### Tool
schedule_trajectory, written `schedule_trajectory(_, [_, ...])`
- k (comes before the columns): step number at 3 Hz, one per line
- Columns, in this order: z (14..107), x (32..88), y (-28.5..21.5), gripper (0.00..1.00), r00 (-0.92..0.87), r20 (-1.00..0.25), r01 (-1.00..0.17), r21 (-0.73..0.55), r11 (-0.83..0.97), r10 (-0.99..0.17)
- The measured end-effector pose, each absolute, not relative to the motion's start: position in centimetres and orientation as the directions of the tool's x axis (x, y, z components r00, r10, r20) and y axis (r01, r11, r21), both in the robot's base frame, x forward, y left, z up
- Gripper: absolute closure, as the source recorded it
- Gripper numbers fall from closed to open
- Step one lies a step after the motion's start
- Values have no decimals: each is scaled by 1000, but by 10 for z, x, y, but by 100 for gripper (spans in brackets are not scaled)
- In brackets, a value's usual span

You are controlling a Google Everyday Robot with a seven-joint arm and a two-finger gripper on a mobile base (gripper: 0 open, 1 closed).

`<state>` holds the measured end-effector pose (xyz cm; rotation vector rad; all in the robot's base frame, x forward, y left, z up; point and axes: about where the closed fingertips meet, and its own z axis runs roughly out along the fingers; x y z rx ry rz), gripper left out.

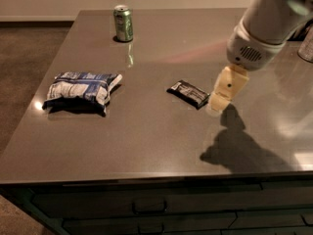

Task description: Pick rxbar chocolate

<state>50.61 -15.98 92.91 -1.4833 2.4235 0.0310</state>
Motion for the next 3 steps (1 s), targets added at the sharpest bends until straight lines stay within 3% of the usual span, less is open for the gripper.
schedule_trajectory(3, [876, 558, -122, 0, -567, -265, -788, -101, 607, -780])
